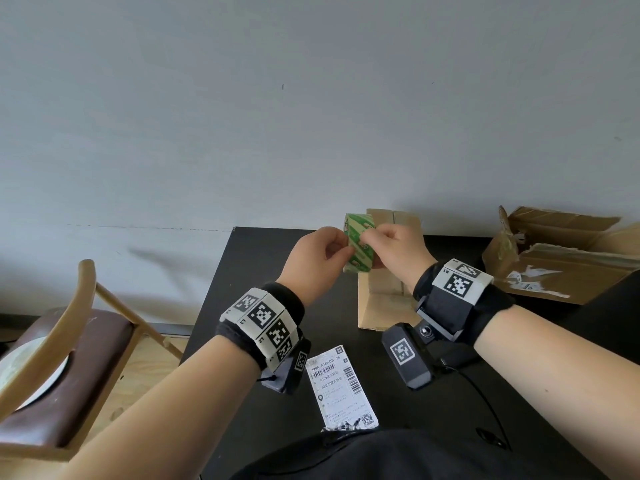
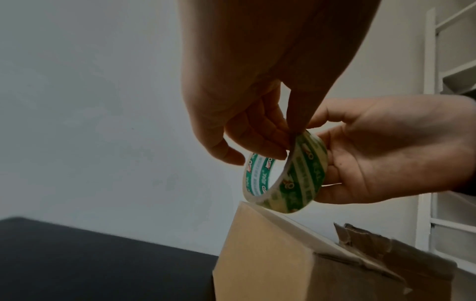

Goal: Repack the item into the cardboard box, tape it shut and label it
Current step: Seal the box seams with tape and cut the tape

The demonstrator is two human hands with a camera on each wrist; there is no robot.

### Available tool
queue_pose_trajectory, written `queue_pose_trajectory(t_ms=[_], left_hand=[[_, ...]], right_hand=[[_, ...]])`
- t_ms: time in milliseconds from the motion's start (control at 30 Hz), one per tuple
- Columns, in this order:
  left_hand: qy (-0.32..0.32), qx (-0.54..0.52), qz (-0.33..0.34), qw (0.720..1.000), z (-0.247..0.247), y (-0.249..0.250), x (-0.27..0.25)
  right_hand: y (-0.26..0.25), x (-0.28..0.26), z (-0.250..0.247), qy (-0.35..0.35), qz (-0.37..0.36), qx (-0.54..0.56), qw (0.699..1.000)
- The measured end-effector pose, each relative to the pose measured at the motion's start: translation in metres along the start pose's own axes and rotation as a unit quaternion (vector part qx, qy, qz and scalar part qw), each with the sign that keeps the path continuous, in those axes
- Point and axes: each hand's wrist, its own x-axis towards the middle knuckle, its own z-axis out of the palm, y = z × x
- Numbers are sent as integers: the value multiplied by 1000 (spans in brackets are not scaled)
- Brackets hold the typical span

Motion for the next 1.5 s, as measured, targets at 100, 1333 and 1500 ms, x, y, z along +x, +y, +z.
queue_pose_trajectory(t_ms=[100,1333,1500], left_hand=[[-23,-83,-61,994,4,2,1],[15,-48,-79,996,-2,2,5],[16,-1,-33,999,-1,2,4]], right_hand=[[0,-1,-1,29,-22,-21,999],[0,-10,0,-23,-84,-130,988],[1,-8,0,-6,-43,-92,995]])
